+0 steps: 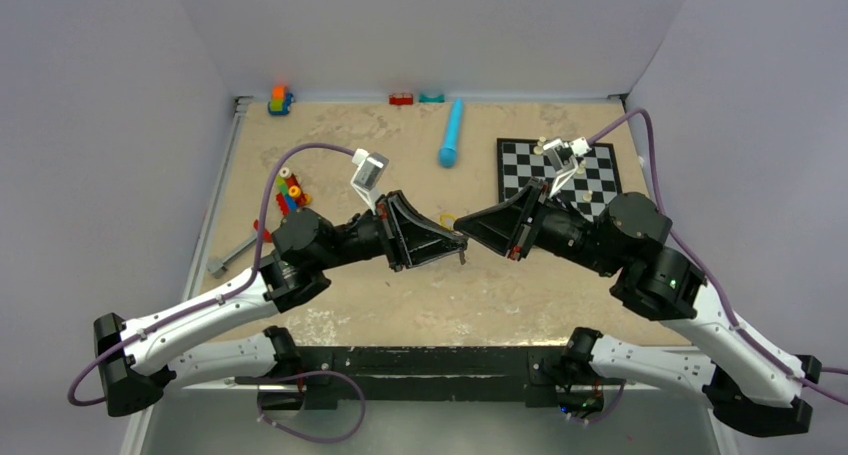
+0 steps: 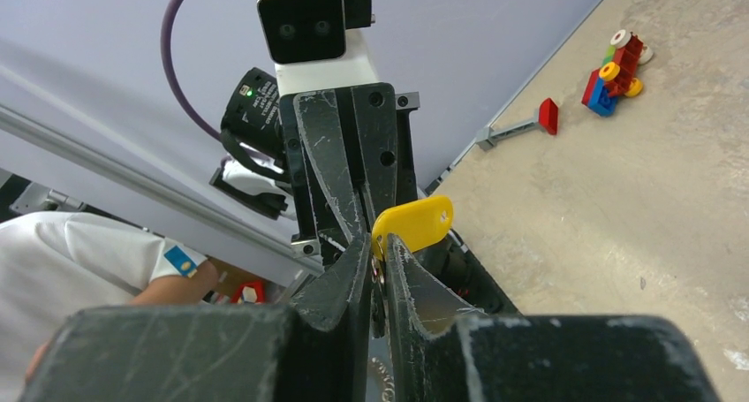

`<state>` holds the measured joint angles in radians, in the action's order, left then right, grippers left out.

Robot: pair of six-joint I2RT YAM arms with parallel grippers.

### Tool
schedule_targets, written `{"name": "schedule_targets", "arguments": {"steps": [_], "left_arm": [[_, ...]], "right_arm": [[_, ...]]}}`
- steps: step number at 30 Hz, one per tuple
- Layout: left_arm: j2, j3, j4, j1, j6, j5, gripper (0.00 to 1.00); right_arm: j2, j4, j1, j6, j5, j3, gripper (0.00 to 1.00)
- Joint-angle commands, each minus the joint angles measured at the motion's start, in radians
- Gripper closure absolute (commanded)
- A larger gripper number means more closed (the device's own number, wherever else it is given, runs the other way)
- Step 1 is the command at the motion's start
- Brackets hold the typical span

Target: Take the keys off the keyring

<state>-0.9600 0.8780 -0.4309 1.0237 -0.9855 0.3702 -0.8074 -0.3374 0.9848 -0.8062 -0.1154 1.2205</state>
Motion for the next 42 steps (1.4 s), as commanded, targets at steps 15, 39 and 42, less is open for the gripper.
{"name": "schedule_targets", "arguments": {"steps": [15,39,42], "left_arm": [[0.039,0.005,-0.008,0.004,-0.009,0.025,1.0],[0.142,0.072,0.396,-0.016,0.105,0.073,1.0],[0.142,0.104,0.499,-0.022,0.12,0.113,1.0]], "right_arm": [[-0.005,0.025,-0.004,0.01,-0.01,0.017,0.89],[0.007,-0.083,-0.003,0.077,-0.012,0.065,1.0],[0.003,-0.095,-0.004,0.084,-0.026,0.061,1.0]]}}
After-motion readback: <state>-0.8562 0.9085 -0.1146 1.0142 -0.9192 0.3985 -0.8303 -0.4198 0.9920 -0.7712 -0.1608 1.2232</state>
